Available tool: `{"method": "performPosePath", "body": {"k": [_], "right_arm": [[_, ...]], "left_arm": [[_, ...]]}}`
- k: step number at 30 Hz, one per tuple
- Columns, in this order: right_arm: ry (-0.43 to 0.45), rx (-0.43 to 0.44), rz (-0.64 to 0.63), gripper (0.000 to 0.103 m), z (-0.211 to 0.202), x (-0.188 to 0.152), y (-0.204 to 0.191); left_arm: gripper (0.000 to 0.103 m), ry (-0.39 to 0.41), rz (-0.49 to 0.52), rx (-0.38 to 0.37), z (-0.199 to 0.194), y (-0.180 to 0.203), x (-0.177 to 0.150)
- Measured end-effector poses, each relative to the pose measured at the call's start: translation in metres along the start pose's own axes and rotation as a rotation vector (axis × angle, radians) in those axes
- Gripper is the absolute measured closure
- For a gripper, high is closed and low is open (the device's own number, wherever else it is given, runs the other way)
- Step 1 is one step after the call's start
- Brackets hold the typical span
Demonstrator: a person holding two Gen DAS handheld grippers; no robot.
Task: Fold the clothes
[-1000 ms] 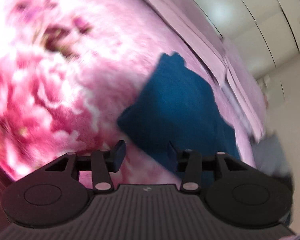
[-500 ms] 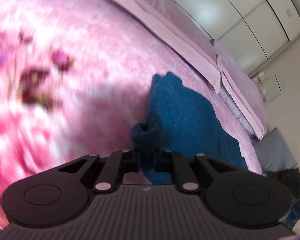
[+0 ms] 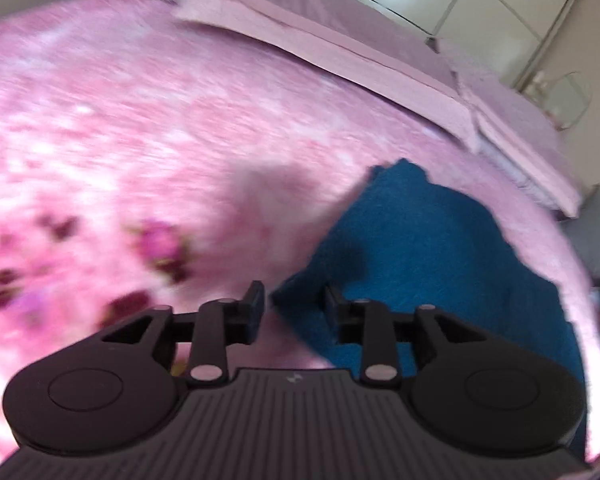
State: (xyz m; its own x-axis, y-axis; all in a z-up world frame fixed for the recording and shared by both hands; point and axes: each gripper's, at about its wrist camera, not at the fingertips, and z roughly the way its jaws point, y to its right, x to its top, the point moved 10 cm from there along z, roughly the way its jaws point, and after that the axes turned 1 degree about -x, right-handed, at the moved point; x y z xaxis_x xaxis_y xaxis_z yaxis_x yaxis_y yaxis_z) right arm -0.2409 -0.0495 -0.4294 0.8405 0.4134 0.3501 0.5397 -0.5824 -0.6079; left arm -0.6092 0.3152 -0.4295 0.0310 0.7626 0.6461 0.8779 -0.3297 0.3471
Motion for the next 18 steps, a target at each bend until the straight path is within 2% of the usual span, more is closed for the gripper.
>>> {"method": "performPosePath", "body": {"k": [2, 5, 7, 10, 13, 16, 18], "right_arm": [[0.072, -0.04, -0.139, 0.074, -0.017, 0.015, -0.007], [0.2, -0.071, -0.357, 0.074, -0.03, 0.038, -0.026], [0.237, -0.109, -0.47, 0.074, -0.025, 0.043, -0.038], [0.211, -0.078, -0.557, 0.074, -0.006, 0.023, -0.044], [0.12, -0.157, -0.591, 0.074, 0.017, -0.007, -0.023], [0.098, -0.172, -0.572, 0.074, 0.008, -0.023, -0.004], [0.09, -0.17, -0.554, 0.074, -0.004, -0.021, -0.006]], "left_arm": [[0.077, 0.013, 0.024, 0.04, -0.015, 0.0, -0.007], [0.078, 0.03, 0.087, 0.013, -0.029, 0.023, -0.013], [0.078, 0.052, 0.134, 0.004, -0.031, 0.042, -0.012], [0.078, 0.047, 0.158, 0.02, -0.011, 0.051, -0.011], [0.08, -0.005, 0.192, 0.092, 0.018, 0.043, -0.021], [0.08, 0.01, 0.228, 0.119, 0.01, 0.046, -0.028], [0.081, -0.009, 0.257, 0.147, -0.002, 0.051, -0.035]]}}
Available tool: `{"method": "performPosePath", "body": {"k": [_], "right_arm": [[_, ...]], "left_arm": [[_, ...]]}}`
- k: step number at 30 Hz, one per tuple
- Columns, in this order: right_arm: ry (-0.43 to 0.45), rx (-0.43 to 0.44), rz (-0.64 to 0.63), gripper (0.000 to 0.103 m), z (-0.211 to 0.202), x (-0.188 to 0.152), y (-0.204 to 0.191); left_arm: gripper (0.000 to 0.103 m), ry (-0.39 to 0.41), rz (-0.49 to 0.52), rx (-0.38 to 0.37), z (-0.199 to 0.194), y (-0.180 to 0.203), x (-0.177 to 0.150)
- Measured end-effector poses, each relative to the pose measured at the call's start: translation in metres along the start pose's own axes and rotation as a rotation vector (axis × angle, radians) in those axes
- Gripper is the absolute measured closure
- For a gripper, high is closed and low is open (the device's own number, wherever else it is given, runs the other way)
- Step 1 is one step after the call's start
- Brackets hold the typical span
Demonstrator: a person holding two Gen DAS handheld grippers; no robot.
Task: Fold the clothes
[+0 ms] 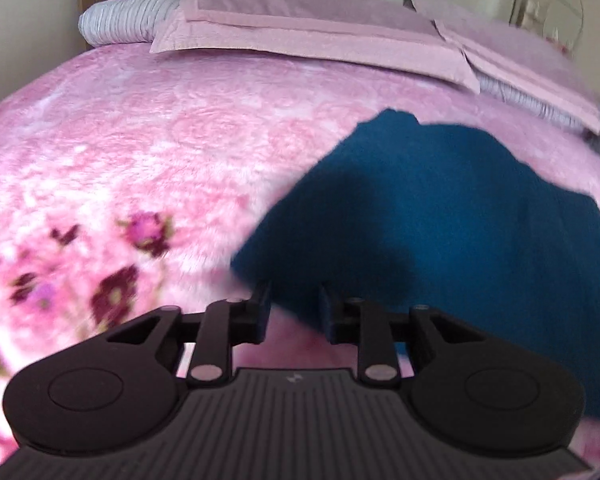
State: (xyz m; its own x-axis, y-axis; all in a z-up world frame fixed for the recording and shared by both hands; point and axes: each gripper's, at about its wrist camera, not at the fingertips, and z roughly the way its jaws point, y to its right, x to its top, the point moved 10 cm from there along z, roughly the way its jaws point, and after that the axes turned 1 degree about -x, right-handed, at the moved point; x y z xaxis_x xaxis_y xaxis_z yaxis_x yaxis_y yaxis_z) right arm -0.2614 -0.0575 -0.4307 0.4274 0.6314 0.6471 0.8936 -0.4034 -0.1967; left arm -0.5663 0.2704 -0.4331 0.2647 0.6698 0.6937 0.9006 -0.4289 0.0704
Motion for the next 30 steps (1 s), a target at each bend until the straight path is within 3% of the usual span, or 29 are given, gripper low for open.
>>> {"method": "performPosePath", "body": {"k": [2, 5, 10, 13, 18, 20, 26, 30], "right_arm": [[0.032, -0.006, -0.006, 0.074, -0.011, 0.011, -0.005], [0.083, -0.013, -0.073, 0.074, -0.018, 0.023, -0.019], [-0.052, 0.016, -0.1, 0.074, 0.022, 0.013, -0.026], [-0.088, 0.034, -0.158, 0.074, 0.025, 0.015, -0.026], [-0.28, 0.099, -0.266, 0.074, 0.028, 0.037, -0.031], [-0.298, 0.122, -0.276, 0.074, 0.013, 0.059, -0.027], [-0.294, 0.22, -0.353, 0.074, -0.076, 0.138, 0.003], [-0.31, 0.249, -0.444, 0.074, -0.109, 0.179, 0.031]], "left_arm": [[0.08, -0.012, 0.022, 0.017, -0.015, 0.009, -0.006], [0.075, 0.0, 0.02, -0.024, -0.034, 0.029, -0.012], [0.074, -0.072, -0.05, -0.03, -0.031, 0.048, -0.026], [0.075, -0.132, -0.079, 0.025, -0.029, 0.055, -0.034], [0.075, -0.276, -0.116, 0.111, -0.053, 0.097, -0.028], [0.075, -0.317, -0.122, 0.133, -0.076, 0.126, -0.015], [0.07, -0.309, -0.144, 0.16, -0.169, 0.234, 0.033], [0.07, -0.302, -0.186, 0.15, -0.198, 0.288, 0.044]]}}
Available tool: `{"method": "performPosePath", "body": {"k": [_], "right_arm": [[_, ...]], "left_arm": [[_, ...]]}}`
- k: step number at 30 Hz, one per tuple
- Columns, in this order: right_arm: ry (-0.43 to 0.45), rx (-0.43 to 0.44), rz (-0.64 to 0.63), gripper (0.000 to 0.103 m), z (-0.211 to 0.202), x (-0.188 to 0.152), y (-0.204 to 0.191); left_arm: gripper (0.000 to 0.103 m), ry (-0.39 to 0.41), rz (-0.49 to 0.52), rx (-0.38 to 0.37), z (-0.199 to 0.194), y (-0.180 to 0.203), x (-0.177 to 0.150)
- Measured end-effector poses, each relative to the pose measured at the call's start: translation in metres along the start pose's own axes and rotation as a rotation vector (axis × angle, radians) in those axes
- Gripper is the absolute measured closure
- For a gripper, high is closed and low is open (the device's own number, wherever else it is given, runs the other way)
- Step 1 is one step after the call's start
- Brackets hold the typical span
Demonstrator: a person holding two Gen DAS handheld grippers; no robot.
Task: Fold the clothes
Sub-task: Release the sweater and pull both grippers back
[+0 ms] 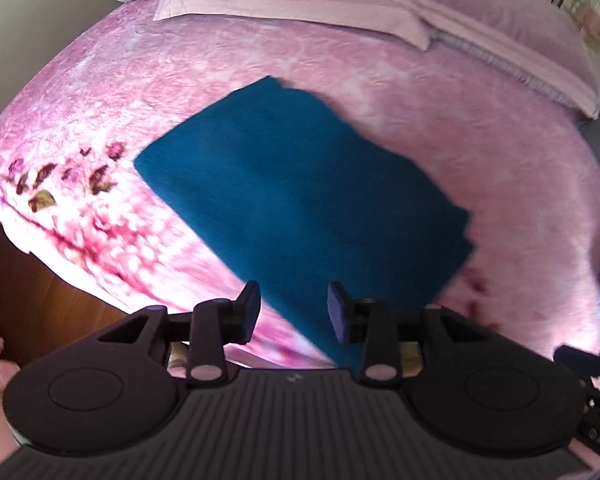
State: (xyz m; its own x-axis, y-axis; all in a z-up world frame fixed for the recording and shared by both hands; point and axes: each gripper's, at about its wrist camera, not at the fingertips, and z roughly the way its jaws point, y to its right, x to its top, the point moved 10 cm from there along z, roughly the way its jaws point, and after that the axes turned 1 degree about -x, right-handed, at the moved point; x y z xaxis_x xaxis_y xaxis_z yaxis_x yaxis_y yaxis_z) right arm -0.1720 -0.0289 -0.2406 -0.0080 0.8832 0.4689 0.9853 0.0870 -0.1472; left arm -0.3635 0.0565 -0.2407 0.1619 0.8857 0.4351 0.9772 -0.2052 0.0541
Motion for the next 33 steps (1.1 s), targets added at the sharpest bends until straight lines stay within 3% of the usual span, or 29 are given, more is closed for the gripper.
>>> {"method": "performPosePath", "body": {"k": [5, 12, 16, 22, 26, 33], "right_arm": [[-0.028, 0.023, -0.07, 0.074, -0.028, 0.019, 0.024], [-0.113, 0.13, -0.082, 0.074, -0.008, 0.059, 0.005], [-0.131, 0.128, -0.096, 0.074, 0.011, 0.084, 0.0], [-0.142, 0.162, -0.108, 0.074, 0.013, 0.115, 0.009], [-0.164, 0.194, -0.207, 0.074, 0.019, 0.127, 0.017], [-0.187, 0.255, -0.406, 0.074, 0.021, 0.13, 0.043]], "left_arm": [[0.07, 0.004, -0.041, -0.002, -0.032, 0.035, -0.001], [0.064, 0.018, -0.113, 0.034, -0.038, 0.018, 0.034], [0.064, -0.011, -0.135, 0.068, -0.032, 0.006, 0.056], [0.064, 0.029, -0.178, 0.137, -0.048, 0.012, 0.084], [0.064, 0.05, -0.271, 0.205, -0.055, 0.024, 0.081], [0.063, 0.014, -0.439, 0.285, -0.062, 0.057, 0.044]]}}
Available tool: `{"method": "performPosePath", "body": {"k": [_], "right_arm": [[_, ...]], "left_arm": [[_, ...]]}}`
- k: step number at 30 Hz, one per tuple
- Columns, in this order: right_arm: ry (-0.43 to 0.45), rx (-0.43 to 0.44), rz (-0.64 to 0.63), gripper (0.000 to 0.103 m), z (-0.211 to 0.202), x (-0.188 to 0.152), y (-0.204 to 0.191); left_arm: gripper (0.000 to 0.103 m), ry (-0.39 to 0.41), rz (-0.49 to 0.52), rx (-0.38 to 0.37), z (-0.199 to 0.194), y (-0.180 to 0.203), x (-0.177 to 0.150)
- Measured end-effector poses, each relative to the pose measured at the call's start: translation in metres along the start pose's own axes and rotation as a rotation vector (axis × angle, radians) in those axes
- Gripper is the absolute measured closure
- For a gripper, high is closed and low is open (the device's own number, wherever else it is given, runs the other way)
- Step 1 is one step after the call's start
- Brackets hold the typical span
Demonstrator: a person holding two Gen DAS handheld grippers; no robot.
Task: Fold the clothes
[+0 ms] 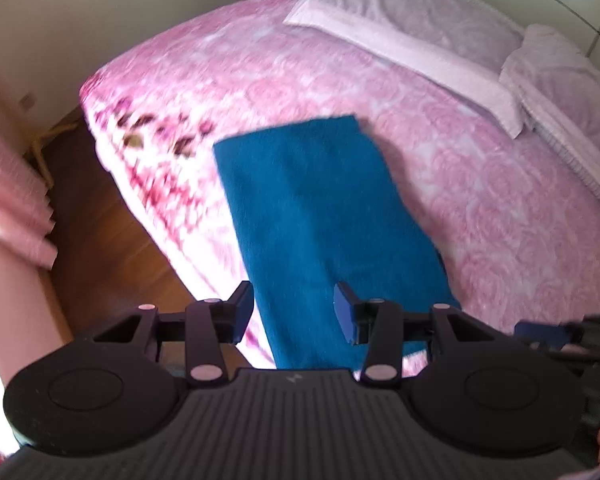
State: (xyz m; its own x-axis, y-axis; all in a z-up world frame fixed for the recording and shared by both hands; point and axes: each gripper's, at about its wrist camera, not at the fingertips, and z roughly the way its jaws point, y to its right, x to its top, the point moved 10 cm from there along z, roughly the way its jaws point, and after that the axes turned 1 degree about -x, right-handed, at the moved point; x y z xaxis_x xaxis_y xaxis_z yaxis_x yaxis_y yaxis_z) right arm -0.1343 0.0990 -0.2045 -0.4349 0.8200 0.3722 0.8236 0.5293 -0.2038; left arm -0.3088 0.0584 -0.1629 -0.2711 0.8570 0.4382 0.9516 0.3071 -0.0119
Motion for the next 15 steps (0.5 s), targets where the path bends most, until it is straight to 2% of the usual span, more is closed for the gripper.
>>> {"method": "performPosePath", "body": {"k": [9, 11, 15], "right_arm": [[-0.051, 0.054, -0.039, 0.074, 0.002, -0.022, 0.038], [-0.052, 0.073, -0.025, 0.074, 0.006, -0.023, 0.048], [-0.037, 0.137, 0.067, 0.074, 0.021, -0.023, 0.073]], "left_arm": [[0.063, -0.026, -0.091, 0.054, 0.003, 0.018, -0.038], [0.061, -0.03, -0.105, 0.046, 0.011, 0.021, -0.044], [0.059, -0.017, -0.143, -0.025, 0.036, 0.025, -0.062]]}}
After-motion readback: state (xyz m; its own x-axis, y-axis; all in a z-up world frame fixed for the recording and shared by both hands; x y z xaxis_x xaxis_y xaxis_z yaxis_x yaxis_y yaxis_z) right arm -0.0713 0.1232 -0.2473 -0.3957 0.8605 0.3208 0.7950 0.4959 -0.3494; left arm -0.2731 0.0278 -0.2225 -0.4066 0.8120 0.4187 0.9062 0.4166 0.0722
